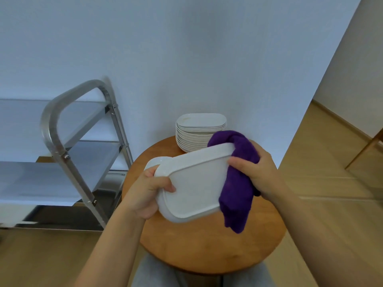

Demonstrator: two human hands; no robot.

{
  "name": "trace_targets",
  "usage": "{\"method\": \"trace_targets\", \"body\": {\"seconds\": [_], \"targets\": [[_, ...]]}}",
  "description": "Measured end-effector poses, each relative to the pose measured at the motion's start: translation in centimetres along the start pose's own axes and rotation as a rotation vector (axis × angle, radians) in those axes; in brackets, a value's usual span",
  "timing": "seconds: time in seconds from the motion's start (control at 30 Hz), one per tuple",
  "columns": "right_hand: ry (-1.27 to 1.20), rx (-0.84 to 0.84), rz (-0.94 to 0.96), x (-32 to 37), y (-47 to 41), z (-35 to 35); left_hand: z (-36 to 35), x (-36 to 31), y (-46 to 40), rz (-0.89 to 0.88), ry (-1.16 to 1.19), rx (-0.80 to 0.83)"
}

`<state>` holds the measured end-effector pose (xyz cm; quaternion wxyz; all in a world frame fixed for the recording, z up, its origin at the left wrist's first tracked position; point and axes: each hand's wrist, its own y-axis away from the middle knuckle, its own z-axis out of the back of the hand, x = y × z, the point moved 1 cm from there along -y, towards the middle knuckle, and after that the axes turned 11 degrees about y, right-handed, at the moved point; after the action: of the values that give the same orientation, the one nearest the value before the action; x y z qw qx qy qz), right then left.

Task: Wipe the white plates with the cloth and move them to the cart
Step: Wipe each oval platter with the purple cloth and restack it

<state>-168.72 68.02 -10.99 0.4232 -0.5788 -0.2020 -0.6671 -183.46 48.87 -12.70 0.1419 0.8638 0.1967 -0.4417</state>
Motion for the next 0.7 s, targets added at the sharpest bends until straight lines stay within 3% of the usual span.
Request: {"method": "trace_targets", "body": {"seconds": [0.27,0.37,0.43,0.53,0.6,0.7], "targets": [[-0.510,-0.520,-0.152,-1.7,1.4,-3.5,-2.6,3.9,0.3,-0.121,0.310,-0.171],[-0.526,-0.598,-0.177,-2.1,1.9,-5.5,-3.9,6.0,-0.1,-0.172,0.436,-0.294],[-0.504,-0.583,-0.232,-2.8,2.3,-6.6,-3.9,6.3,-0.3,-0.184,0.455,-0.317],[-0.483,-0.503,-0.302,-3.3,2.6,-5.6,-2.5,5.7,0.2,-0.073,0.258,-0.255],[-0.411,-0.361,-0.281,-3.1,2.6,-4.2,-1.5,5.0,0.2,0.042,0.179,-0.165],[-0.262,-0.192,-0.259,-2.8,2.5,-4.1,-1.2,4.0,-0.6,0.203,0.247,-0.159]]}}
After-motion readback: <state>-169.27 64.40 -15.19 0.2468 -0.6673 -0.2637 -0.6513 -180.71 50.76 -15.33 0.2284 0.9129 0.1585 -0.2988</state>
